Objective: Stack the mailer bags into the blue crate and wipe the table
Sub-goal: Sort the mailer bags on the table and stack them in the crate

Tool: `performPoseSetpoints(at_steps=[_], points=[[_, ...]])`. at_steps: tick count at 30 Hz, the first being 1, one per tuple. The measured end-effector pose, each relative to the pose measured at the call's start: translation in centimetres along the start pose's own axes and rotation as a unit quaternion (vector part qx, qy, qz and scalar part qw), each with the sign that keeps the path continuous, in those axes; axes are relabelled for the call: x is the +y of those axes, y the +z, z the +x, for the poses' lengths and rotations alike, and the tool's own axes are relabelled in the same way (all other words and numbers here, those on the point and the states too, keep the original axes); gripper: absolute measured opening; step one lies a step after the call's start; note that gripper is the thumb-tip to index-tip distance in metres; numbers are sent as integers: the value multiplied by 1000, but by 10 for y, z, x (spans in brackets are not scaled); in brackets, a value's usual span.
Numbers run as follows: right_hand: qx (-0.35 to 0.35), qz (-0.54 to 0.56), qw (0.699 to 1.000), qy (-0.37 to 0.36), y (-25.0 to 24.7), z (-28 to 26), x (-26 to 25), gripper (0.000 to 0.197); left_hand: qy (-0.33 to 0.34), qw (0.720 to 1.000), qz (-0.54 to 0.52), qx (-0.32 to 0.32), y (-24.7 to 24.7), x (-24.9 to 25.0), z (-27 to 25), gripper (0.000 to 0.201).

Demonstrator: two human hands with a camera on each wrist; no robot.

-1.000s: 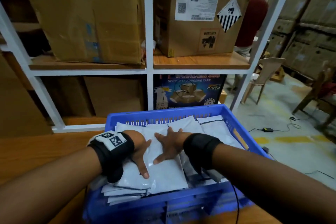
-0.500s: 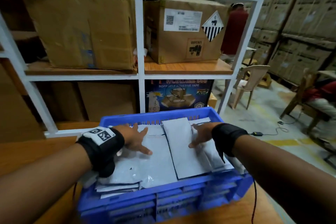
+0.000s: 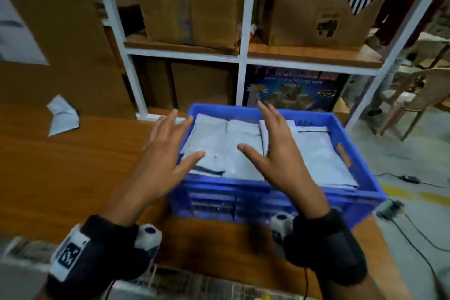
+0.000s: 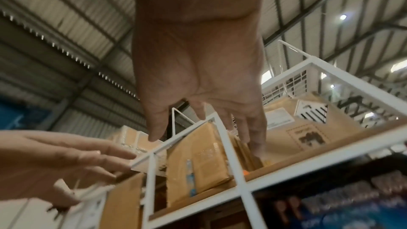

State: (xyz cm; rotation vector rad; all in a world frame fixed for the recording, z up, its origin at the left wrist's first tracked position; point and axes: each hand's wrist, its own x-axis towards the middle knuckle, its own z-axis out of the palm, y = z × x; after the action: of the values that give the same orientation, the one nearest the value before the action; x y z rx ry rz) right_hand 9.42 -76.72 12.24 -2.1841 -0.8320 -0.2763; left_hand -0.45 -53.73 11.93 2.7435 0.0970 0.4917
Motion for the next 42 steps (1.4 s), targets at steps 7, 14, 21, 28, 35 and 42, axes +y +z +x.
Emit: performPoseSetpoints(at_steps=[7, 14, 21, 28, 35, 42], points=[[-37, 149, 986, -66, 124, -61, -54, 71, -150, 986, -38, 65, 16, -81, -133, 69], [-117, 175, 973, -98, 253, -51, -112, 70, -285, 954, -50, 75, -13, -198, -206, 68], [-174, 145, 971, -76, 390, 9, -201, 74, -337, 938, -76, 35, -55, -371, -206, 76], [-230, 106, 967, -20, 486, 83, -270, 71, -348, 935, -53, -49, -85, -522, -164, 80], [-243, 82, 966, 42, 576, 182, -277, 65, -364, 921, -11, -139, -102, -638, -89, 81], [-257, 28, 959, 116, 683, 289, -243, 62, -369, 903, 24, -218, -96, -720, -3, 86]])
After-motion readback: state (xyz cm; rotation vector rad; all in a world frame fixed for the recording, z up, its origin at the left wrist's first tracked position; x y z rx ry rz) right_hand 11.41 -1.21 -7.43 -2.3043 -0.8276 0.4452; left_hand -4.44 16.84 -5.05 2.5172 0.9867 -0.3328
